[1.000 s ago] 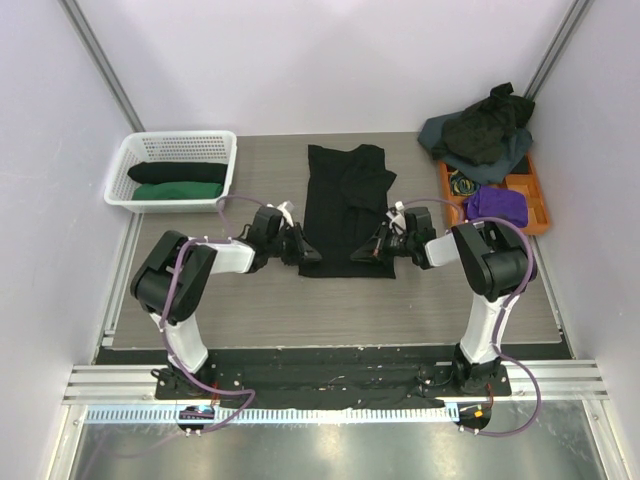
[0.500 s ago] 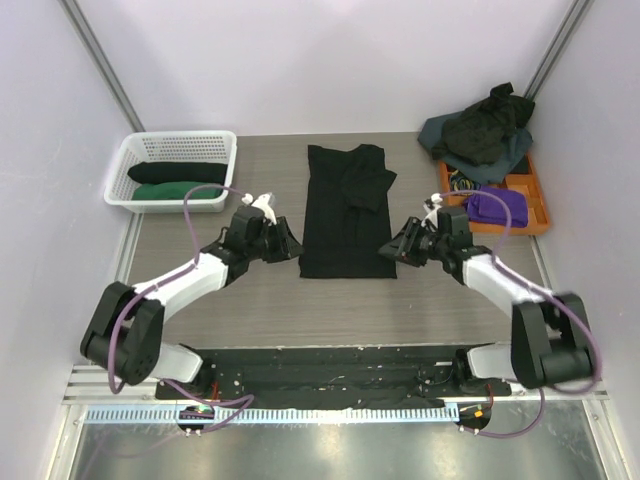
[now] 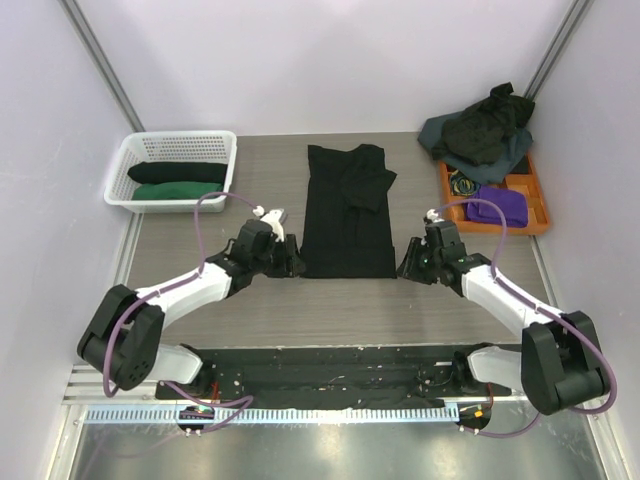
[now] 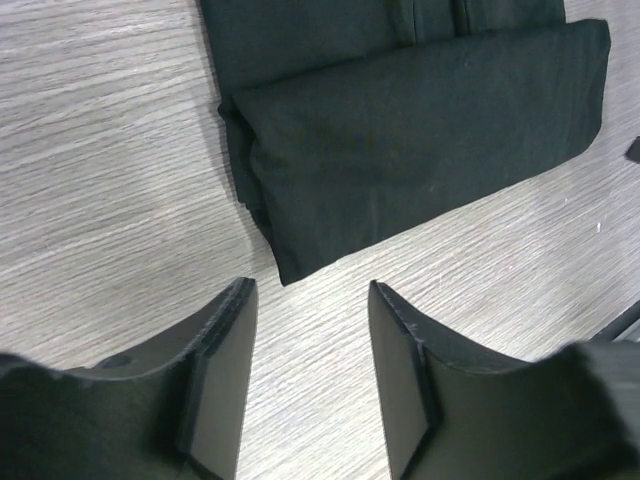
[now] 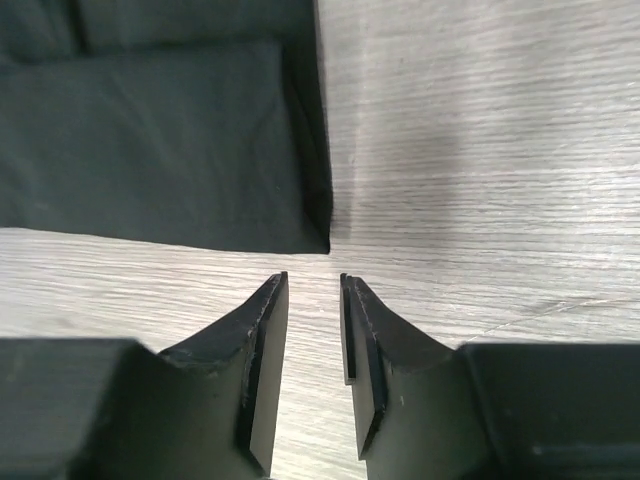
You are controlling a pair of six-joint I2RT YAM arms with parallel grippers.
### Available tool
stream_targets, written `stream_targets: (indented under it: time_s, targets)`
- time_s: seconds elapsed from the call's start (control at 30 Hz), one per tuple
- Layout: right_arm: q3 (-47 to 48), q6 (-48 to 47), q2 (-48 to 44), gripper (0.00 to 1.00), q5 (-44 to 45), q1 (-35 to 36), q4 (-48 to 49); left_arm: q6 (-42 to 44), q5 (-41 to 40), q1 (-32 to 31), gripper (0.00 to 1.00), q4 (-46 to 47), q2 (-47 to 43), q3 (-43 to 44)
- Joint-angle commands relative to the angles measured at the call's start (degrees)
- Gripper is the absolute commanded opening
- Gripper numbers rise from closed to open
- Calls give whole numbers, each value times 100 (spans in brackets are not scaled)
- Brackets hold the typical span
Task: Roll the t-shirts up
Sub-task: Roll the T-shirt to the center of the board.
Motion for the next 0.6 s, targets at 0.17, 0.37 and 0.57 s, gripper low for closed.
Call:
stream_targets:
  time_s: [0.17,0.37,0.57]
  targets:
    - [149,-234,375,43,988,609,109,224,59,-70,49,645,385,-194]
    - [289,-252,779,41,1242,697,206,215,147,-62,46,557,631,-45]
    - [245,-304,1087,39,1172,855,530,215,50,-62,43,504,640,-71]
